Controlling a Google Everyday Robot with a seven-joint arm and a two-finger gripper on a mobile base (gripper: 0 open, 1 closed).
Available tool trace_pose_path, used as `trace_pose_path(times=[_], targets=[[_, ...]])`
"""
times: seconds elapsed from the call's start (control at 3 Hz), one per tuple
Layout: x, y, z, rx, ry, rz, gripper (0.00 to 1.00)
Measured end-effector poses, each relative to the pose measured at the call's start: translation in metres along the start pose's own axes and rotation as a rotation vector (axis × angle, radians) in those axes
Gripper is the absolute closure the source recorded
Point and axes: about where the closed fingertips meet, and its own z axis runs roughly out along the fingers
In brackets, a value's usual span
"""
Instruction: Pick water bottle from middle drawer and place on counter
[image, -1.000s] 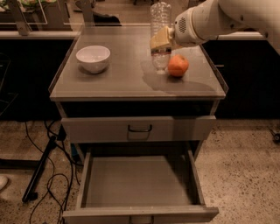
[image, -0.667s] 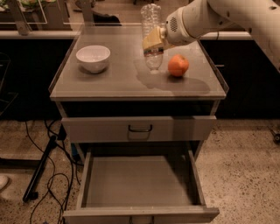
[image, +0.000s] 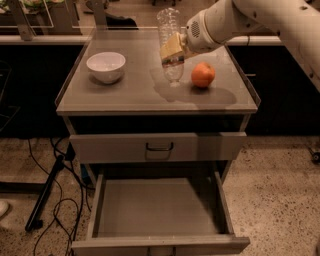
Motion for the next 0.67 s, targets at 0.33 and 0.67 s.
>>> trace_pose_path(times=[0.33,0.67], targets=[[0.003,-0.002,0.015,-0.021,0.047,0.003,1.0],[0.008,0.001,0.028,-0.045,0.095,-0.005,1.0]])
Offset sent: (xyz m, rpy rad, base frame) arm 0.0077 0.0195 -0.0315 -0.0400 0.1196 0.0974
